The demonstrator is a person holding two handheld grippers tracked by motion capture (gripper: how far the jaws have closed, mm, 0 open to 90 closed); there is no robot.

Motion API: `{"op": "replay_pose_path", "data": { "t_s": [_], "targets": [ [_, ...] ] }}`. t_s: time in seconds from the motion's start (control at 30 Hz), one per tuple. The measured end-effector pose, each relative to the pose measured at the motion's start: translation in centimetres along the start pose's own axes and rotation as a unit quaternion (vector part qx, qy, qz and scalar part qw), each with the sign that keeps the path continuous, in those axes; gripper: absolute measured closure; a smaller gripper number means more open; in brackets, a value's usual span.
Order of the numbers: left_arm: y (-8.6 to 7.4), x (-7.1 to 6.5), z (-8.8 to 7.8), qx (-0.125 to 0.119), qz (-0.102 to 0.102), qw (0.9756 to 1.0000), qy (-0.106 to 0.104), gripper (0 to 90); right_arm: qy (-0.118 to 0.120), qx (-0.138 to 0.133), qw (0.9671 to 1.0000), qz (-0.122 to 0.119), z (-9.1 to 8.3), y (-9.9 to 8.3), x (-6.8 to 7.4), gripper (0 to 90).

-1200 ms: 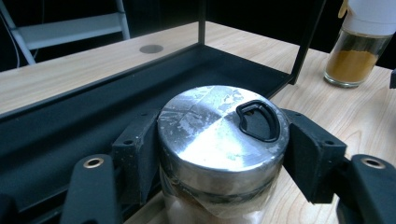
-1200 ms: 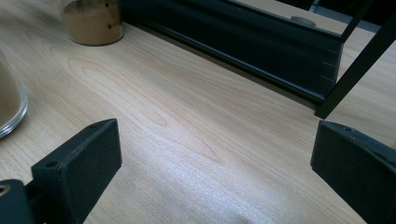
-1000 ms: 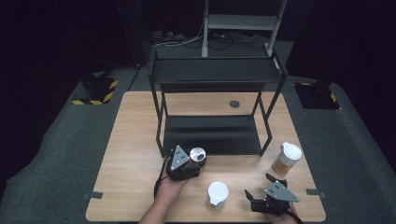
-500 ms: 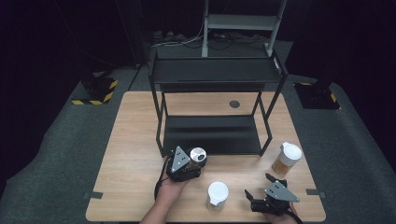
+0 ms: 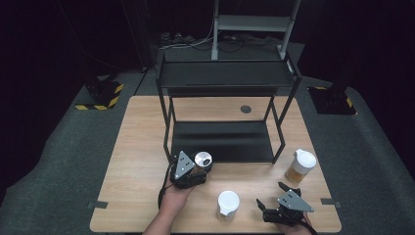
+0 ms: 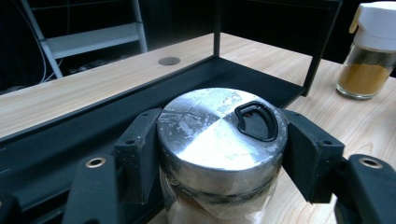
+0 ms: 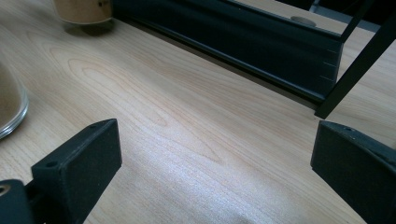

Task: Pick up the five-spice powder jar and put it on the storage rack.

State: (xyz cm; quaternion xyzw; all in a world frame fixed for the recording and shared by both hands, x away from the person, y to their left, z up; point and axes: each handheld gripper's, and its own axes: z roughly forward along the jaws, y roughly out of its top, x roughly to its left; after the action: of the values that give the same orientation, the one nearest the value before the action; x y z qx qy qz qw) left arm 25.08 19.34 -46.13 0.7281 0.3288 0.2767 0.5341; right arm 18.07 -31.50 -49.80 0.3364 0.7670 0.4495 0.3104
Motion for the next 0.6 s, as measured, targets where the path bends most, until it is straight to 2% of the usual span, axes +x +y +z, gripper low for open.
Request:
{"op": "replay_pose_path", "data": {
  "t_s": [0.33, 0.6],
  "targets": [
    [0.3, 0.45, -0.68, -0.001, -0.009, 0.9998, 0.018, 34.9, -0.002, 0.001, 1.0, -0.001, 0.01, 0.03, 0.09, 1.2],
    [0.94, 0.8, -1.05, -0.003, -0.014, 0.999, 0.043, 34.9, -0.002, 0.0, 1.0, 0.0, 0.0, 0.0, 0.06, 1.2]
  ]
}}
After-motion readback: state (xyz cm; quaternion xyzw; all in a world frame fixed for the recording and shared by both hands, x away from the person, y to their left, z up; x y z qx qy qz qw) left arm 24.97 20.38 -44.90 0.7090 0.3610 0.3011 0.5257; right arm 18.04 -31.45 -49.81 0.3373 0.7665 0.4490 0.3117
